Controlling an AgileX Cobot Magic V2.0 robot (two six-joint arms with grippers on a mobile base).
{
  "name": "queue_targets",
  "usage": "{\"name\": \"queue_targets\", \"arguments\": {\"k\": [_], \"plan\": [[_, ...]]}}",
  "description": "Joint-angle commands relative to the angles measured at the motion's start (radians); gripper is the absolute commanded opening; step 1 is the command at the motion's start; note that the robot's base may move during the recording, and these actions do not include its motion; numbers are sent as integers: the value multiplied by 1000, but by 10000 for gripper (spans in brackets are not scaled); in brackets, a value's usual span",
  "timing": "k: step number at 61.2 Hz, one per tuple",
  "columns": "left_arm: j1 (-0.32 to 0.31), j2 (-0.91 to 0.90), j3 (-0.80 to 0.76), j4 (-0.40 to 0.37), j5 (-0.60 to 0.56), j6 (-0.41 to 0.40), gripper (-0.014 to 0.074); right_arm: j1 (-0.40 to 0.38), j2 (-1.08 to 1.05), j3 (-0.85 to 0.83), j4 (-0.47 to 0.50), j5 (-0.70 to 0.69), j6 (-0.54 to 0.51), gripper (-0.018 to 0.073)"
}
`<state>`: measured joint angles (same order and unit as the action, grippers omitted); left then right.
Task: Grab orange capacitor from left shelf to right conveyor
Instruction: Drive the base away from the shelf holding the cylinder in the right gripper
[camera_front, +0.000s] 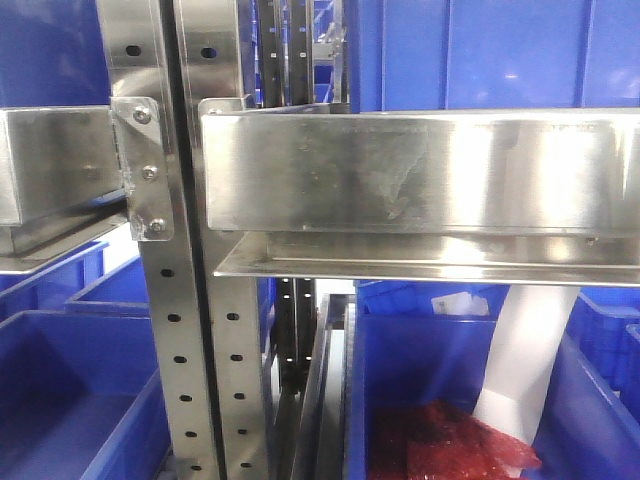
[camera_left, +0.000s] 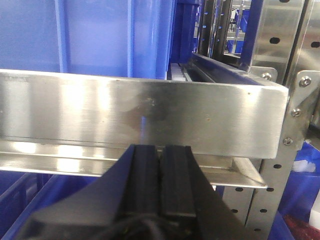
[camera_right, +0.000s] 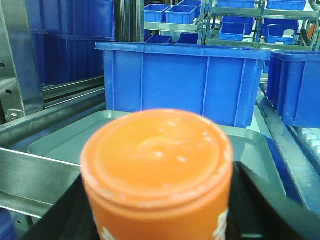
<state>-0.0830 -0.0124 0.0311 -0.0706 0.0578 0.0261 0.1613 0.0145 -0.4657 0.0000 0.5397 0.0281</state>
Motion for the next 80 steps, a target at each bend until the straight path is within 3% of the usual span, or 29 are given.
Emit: {"name": "queue_targets", "arguments": {"k": [1,80], "plan": [[2,-13,-6,-3,-88,-2,-127,-7,16,-25,-5,-89,-5,127],[2,-13,-4,-3,-88,-2,-127,-7,16,-25,-5,-89,-5,127]]}}
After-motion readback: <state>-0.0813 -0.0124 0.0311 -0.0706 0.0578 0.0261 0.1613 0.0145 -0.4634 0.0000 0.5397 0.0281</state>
